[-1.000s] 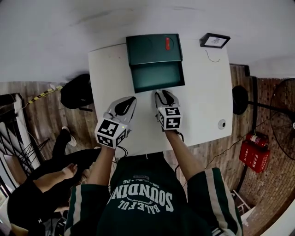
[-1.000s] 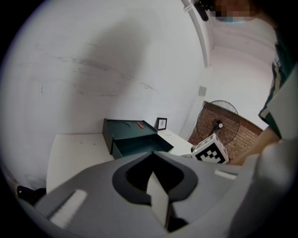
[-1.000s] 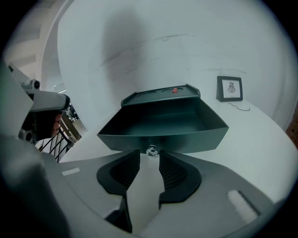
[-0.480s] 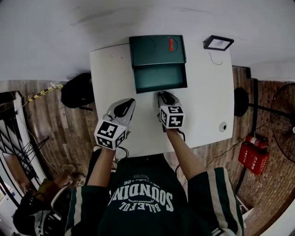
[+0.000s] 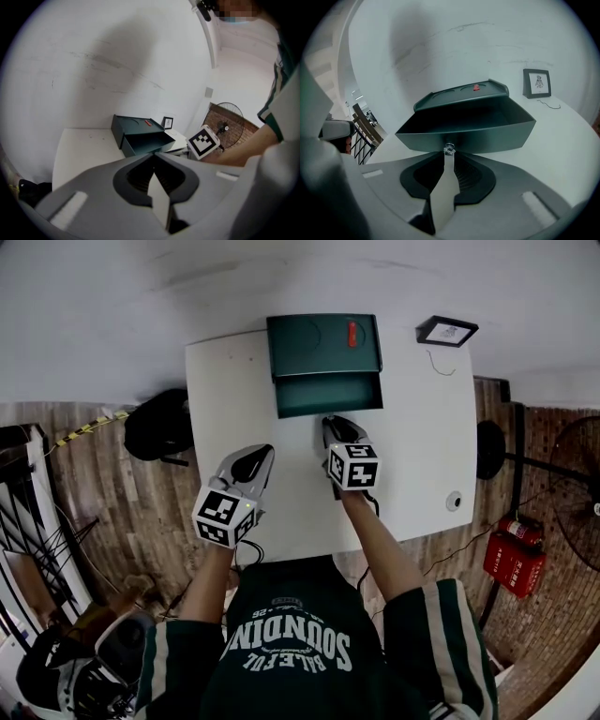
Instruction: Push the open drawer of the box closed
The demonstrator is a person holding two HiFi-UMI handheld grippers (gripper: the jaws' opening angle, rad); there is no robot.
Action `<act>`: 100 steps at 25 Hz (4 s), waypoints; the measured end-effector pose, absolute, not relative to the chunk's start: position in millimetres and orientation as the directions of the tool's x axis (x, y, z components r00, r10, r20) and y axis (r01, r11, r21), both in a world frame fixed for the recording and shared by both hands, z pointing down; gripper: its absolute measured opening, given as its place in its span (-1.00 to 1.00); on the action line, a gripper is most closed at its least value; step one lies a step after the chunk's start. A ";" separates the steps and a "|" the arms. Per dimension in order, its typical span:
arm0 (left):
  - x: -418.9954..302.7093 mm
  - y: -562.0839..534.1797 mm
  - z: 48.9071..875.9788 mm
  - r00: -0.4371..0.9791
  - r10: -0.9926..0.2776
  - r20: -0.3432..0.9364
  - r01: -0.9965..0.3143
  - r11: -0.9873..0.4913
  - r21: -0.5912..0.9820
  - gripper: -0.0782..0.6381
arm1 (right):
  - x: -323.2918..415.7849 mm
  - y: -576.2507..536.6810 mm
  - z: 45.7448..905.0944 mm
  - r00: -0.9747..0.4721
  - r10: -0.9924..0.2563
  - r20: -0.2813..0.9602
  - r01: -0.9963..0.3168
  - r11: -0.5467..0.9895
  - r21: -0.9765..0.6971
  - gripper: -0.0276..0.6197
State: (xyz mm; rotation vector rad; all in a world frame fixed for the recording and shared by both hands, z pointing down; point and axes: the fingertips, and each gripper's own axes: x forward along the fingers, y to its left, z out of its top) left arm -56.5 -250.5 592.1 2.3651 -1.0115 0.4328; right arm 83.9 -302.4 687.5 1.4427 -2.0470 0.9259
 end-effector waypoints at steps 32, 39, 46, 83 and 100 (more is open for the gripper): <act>-85.8 -251.4 602.2 0.646 -0.593 0.481 -0.762 -0.537 0.361 -0.64 | 78.1 -387.5 685.1 -0.305 -0.664 0.682 -0.951 0.178 -0.252 -0.71; -84.8 -250.8 600.4 0.640 -0.595 0.486 -0.767 -0.531 0.359 -0.64 | 77.4 -387.1 685.0 -0.315 -0.669 0.674 -0.949 0.199 -0.246 -0.71; -79.1 -242.5 588.8 0.626 -0.618 0.476 -0.779 -0.527 0.340 -0.64 | 77.3 -374.5 672.5 -0.341 -0.668 0.662 -0.940 0.228 -0.255 -0.70; -35.9 -122.8 457.3 0.550 -0.787 0.280 -0.834 -0.535 0.135 -0.64 | 119.4 -138.0 442.3 -0.516 -0.829 0.215 -0.856 0.509 -0.090 -0.91; -24.4 -122.1 454.7 0.551 -0.786 0.281 -0.833 -0.537 0.132 -0.64 | 128.5 -131.7 430.9 -0.521 -0.832 0.189 -0.853 0.514 -0.090 -0.91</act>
